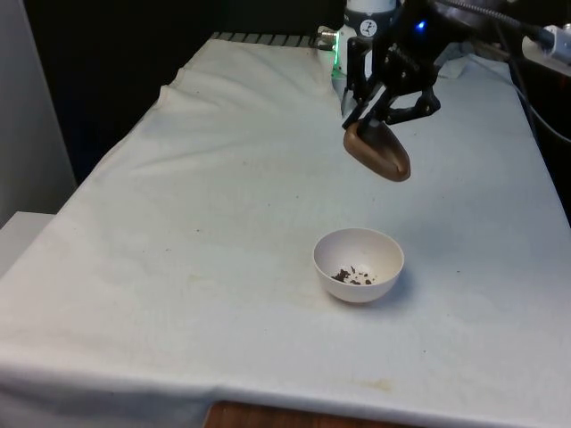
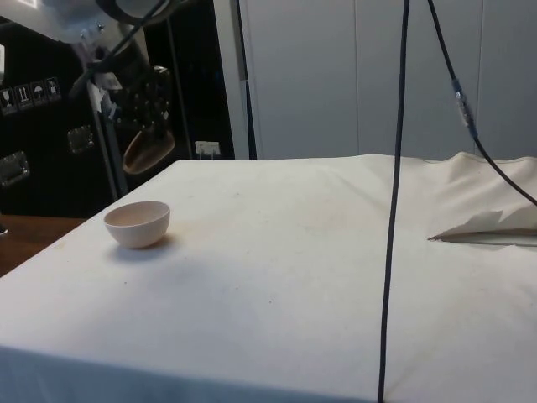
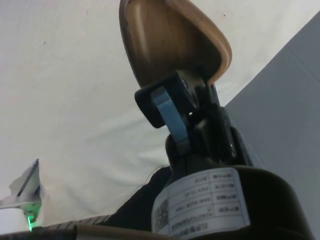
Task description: Pour the coffee beans from the cup into the bowl.
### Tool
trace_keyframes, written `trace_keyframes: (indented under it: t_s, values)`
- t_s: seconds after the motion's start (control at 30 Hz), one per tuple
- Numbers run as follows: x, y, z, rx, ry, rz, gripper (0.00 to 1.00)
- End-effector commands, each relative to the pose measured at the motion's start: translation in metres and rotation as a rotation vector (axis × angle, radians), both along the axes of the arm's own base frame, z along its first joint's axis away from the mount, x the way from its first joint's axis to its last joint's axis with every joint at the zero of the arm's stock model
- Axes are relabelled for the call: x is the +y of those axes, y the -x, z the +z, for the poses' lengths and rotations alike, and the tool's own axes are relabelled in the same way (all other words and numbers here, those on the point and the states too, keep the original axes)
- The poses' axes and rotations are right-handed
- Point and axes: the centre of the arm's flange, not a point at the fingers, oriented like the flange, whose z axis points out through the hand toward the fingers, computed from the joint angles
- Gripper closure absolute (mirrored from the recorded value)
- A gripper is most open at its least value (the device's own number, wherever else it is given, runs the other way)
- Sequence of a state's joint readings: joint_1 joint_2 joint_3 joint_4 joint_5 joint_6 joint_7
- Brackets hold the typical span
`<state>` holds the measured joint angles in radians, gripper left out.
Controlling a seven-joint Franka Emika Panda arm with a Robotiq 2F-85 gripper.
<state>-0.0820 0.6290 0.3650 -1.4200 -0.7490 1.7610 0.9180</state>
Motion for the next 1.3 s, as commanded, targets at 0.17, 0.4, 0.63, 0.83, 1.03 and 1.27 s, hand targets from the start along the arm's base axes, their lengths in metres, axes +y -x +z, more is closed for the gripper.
trace_keyframes:
  t_s: [0.17, 0.4, 0.63, 0.83, 1.03, 1.27]
  values:
    - [0.004, 0.014, -0.001, -0.009, -0.006, -0.002, 1.0]
    - [0.003, 0.013, -0.009, 0.008, 0.011, -0.013, 1.0]
    - [0.006, 0.028, -0.017, -0.002, -0.033, -0.008, 1.0]
    - [0.005, 0.036, -0.023, 0.003, -0.055, -0.003, 1.0]
    - [0.003, 0.044, -0.027, 0.012, -0.071, 0.007, 1.0]
    - [-0.002, 0.051, -0.033, 0.029, -0.063, 0.015, 1.0]
